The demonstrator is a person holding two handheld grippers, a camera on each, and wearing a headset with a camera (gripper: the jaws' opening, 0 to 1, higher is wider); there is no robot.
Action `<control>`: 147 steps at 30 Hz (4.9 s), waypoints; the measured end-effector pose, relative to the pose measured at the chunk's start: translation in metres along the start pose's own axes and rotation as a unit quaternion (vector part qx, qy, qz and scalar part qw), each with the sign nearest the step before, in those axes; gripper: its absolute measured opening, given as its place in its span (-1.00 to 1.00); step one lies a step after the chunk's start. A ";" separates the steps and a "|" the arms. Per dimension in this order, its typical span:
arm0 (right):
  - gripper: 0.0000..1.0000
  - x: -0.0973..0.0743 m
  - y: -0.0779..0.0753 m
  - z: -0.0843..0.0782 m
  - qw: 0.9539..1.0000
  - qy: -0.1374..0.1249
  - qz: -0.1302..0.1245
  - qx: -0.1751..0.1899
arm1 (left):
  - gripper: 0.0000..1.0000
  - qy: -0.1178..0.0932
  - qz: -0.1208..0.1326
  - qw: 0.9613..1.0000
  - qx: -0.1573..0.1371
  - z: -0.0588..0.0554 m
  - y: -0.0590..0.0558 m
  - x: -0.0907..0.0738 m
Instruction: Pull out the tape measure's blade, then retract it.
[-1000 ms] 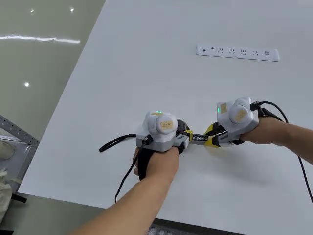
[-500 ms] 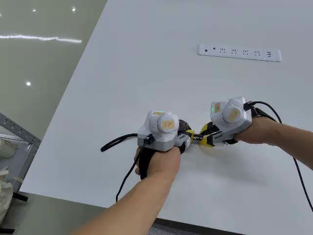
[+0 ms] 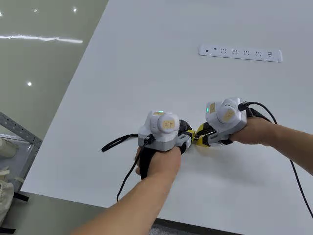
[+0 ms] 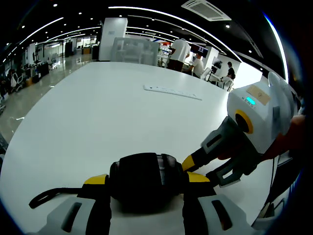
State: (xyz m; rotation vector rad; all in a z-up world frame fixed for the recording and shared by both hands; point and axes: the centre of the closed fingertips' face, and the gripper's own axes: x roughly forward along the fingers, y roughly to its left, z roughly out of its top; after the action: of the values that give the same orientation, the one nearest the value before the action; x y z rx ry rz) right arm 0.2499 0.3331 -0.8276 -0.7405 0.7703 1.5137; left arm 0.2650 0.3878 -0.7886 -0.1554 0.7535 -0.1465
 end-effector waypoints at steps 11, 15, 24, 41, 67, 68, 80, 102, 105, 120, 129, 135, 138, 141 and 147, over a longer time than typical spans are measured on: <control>-0.76 0.005 -0.001 0.005 1.000 -0.002 0.000 0.001 | 0.10 0.001 0.000 1.000 0.000 0.000 0.000 0.000; -0.76 0.005 -0.001 0.006 1.000 0.000 -0.001 0.001 | 0.10 0.001 0.000 1.000 -0.001 0.000 0.000 0.000; -0.76 0.005 -0.001 0.006 1.000 0.000 -0.010 0.003 | 0.11 0.000 0.003 1.000 0.001 0.000 -0.001 0.000; -0.74 0.005 0.000 0.006 1.000 0.006 -0.018 0.009 | 0.18 -0.005 0.007 1.000 0.008 0.000 -0.001 0.000; -0.39 -0.018 0.008 0.013 0.992 -0.034 -0.075 0.092 | 0.52 -0.002 -0.020 0.997 0.072 0.000 0.004 -0.024; -0.36 -0.021 0.009 0.014 0.991 -0.038 -0.080 0.102 | 0.52 0.000 -0.023 0.997 0.069 -0.001 0.004 -0.026; -0.12 -0.046 0.034 0.015 0.981 -0.059 -0.118 0.144 | 0.54 -0.001 -0.044 0.993 0.112 -0.011 0.008 -0.052; 0.38 -0.105 0.072 0.004 0.934 -0.123 -0.195 0.274 | 0.60 -0.015 -0.079 0.987 0.139 -0.011 0.016 -0.102; 0.40 -0.113 0.079 0.005 0.929 -0.132 -0.202 0.280 | 0.64 -0.019 -0.083 0.986 0.140 -0.009 0.017 -0.108; 0.59 -0.151 0.116 0.003 0.912 -0.155 -0.226 0.306 | 0.81 -0.021 -0.097 0.984 0.145 -0.019 0.020 -0.139; 0.67 -0.171 0.131 0.000 0.903 -0.160 -0.239 0.319 | 0.88 -0.022 -0.095 0.985 0.144 -0.025 0.028 -0.160; 0.72 -0.184 0.139 -0.003 0.899 -0.159 -0.247 0.324 | 0.90 -0.024 -0.094 0.985 0.146 -0.028 0.036 -0.176; 0.77 -0.190 0.143 -0.006 0.896 -0.162 -0.248 0.332 | 0.94 -0.025 -0.095 0.985 0.139 -0.028 0.040 -0.183; 0.81 -0.194 0.148 -0.008 0.894 -0.160 -0.249 0.335 | 0.96 -0.024 -0.095 0.986 0.138 -0.030 0.044 -0.189; 0.84 -0.201 0.157 -0.014 0.892 -0.158 -0.253 0.339 | 0.98 -0.023 -0.097 0.986 0.137 -0.033 0.052 -0.202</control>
State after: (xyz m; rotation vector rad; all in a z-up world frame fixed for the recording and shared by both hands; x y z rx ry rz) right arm 0.1080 0.1972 -0.6633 -0.1302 0.7176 0.7741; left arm 0.1004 0.4733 -0.6873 0.0296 0.6648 -0.4291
